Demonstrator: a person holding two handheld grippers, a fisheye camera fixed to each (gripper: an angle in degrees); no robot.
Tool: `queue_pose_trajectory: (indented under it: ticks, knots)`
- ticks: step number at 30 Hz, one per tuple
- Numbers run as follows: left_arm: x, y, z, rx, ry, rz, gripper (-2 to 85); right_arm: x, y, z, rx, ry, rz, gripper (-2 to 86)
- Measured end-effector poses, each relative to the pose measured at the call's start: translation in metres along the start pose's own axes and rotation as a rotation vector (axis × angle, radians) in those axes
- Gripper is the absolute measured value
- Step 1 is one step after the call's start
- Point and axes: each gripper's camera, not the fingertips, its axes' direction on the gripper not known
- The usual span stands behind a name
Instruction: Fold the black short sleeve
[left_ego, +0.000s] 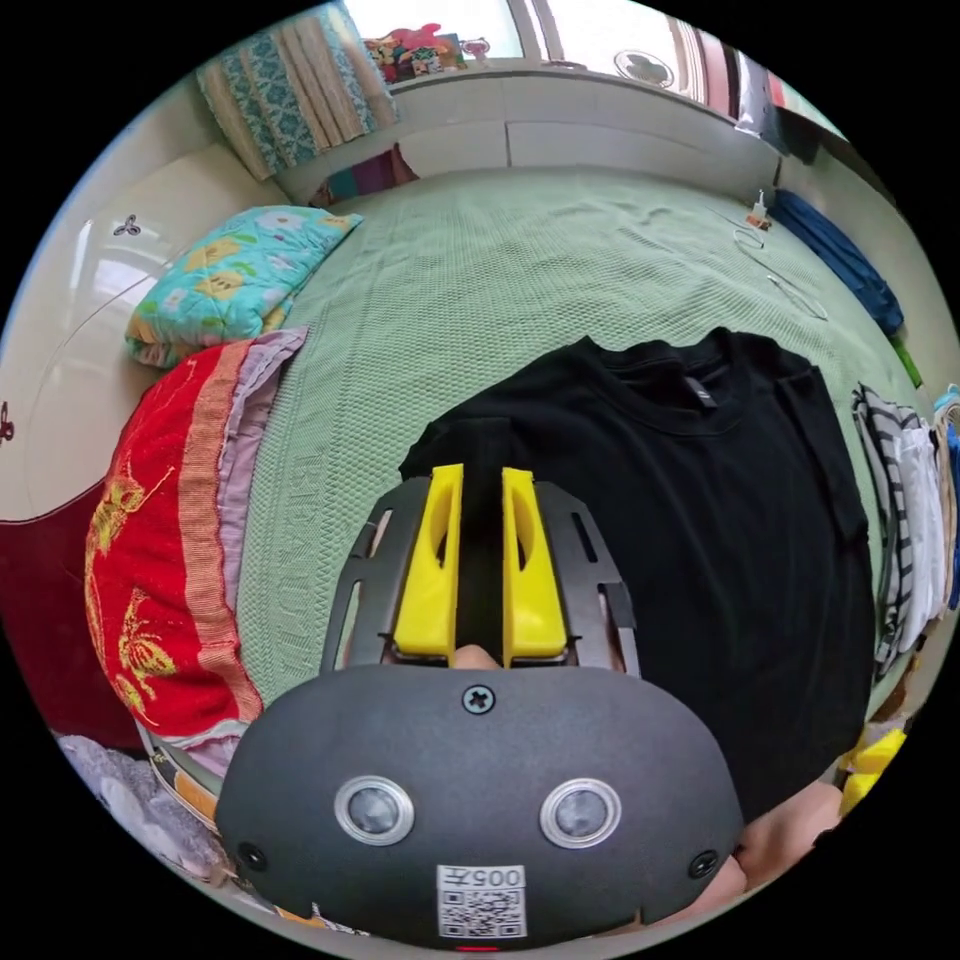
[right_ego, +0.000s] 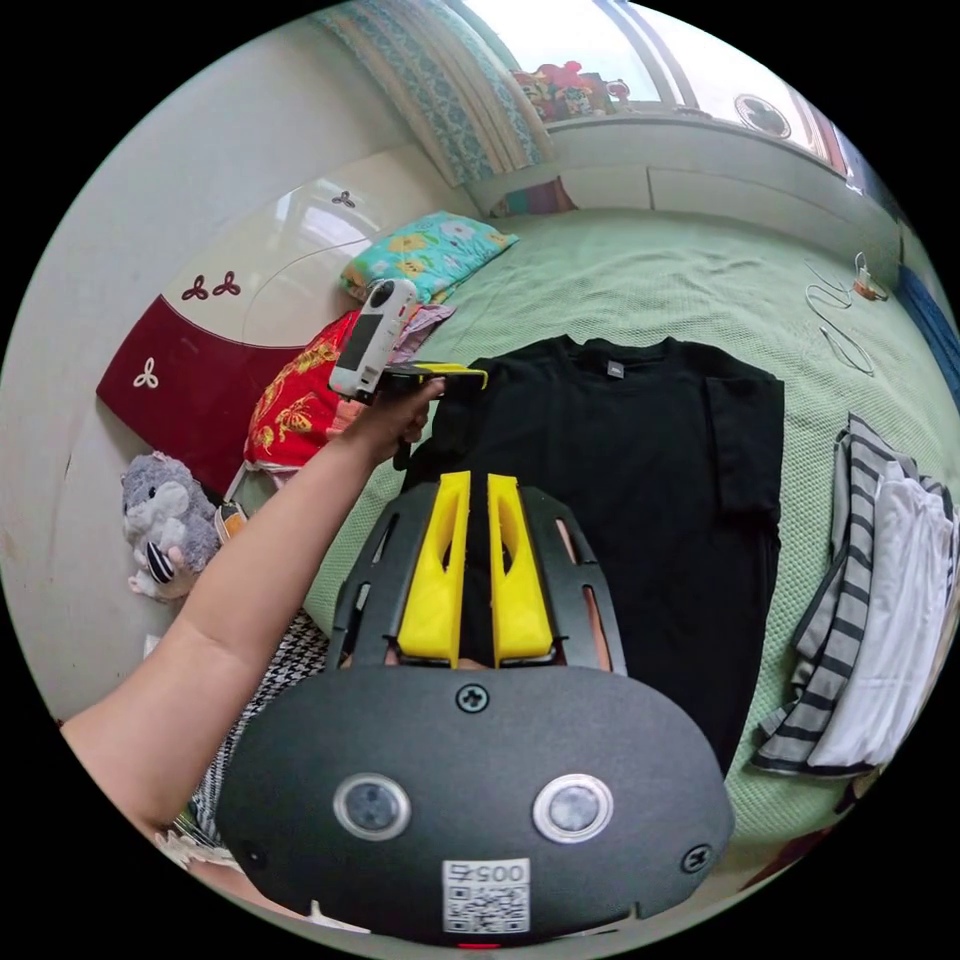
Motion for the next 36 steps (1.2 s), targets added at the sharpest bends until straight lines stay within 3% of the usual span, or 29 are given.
queue_pose_trajectory:
  ticks: [7, 10, 15, 22, 29, 36]
  knots:
    - [-0.027, -0.006, -0.019, 0.111, 0.381, -0.013, 0.8, 0.010, -0.006, 0.001, 0.004, -0.021, 0.019, 4.0]
    - [-0.022, -0.011, -0.012, 0.057, 0.412, 0.034, 1.1, 0.015, -0.007, 0.001, 0.003, -0.032, 0.030, 4.0]
    - [-0.022, -0.010, 0.025, -0.076, 0.402, -0.020, 4.8, 0.018, -0.010, 0.002, 0.002, -0.030, 0.024, 4.0]
    - [-0.065, 0.021, -0.025, 0.088, 0.449, -0.059, 10.9, 0.030, -0.014, 0.001, 0.002, -0.049, 0.039, 4.0]
    - [-0.060, 0.086, -0.032, 0.058, 0.464, 0.006, 11.3, 0.038, -0.018, 0.002, 0.002, -0.030, 0.044, 4.0]
    - [-0.036, 0.104, 0.012, -0.030, 0.286, 0.026, 11.1, 0.039, -0.021, 0.007, -0.003, -0.007, 0.038, 4.0]
